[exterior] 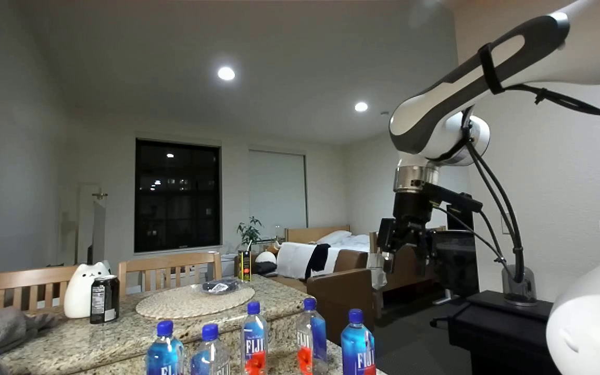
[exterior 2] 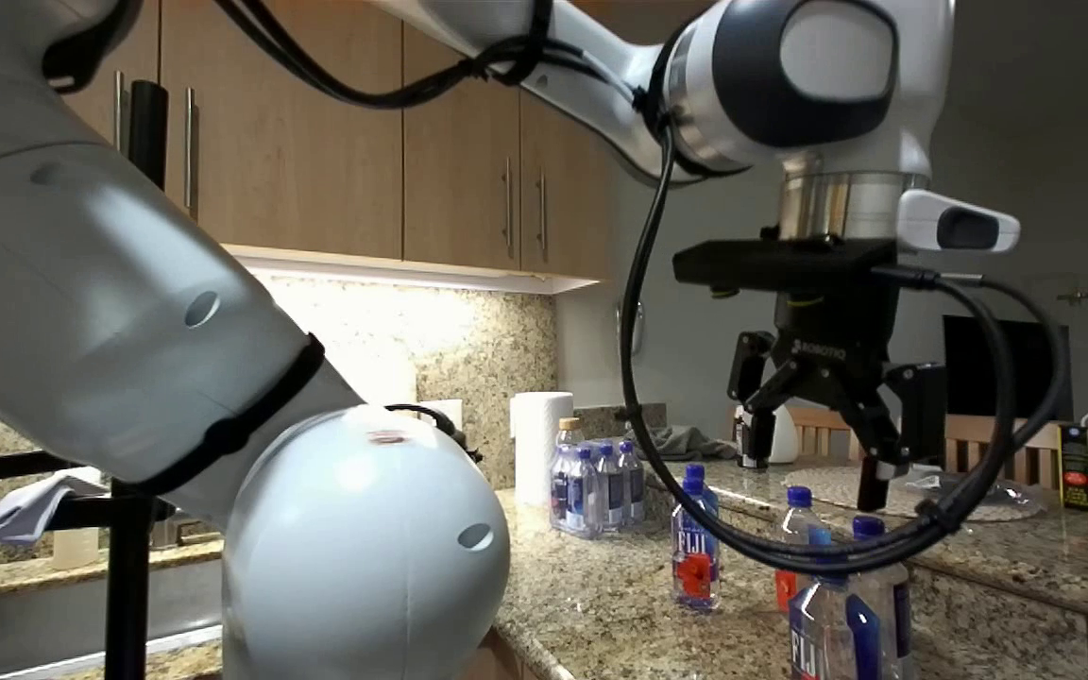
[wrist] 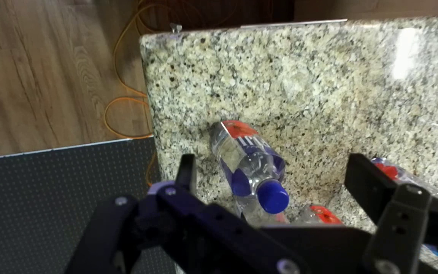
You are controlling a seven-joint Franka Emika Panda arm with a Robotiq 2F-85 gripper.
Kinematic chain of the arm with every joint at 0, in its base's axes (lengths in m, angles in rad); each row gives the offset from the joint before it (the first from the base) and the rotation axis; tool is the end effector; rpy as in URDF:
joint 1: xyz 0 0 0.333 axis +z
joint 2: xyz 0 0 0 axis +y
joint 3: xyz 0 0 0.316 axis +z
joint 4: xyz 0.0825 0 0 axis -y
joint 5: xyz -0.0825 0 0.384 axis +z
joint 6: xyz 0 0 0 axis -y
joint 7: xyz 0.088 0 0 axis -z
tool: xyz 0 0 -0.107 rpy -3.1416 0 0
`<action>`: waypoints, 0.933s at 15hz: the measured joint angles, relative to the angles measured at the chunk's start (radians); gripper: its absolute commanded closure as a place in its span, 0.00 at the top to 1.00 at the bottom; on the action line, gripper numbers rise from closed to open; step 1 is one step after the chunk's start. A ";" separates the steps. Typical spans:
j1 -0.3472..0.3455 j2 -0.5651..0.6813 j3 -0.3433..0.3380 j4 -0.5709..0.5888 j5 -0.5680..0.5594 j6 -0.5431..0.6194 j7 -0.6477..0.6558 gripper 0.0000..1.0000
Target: Line up the empty water bottles
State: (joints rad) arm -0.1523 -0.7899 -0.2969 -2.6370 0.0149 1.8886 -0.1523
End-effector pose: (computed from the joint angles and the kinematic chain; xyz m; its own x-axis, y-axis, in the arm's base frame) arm 0.2898 -0.1417 0.4753 0.9737 -0.2221 0.0511 -0.2063 -0.9543 -0.2164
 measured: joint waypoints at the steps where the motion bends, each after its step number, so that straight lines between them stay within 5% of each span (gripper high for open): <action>1: 0.004 0.021 0.017 -0.028 0.001 0.076 0.000 1.00; 4: 0.044 0.114 0.047 -0.079 0.014 0.276 0.000 1.00; 7: 0.112 0.236 0.051 -0.066 0.051 0.346 -0.005 1.00; 14: 0.111 0.439 0.072 0.059 0.062 0.239 -0.011 1.00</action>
State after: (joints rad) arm -0.0416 -0.3514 -0.2253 -2.5782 0.0769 2.1278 -0.1630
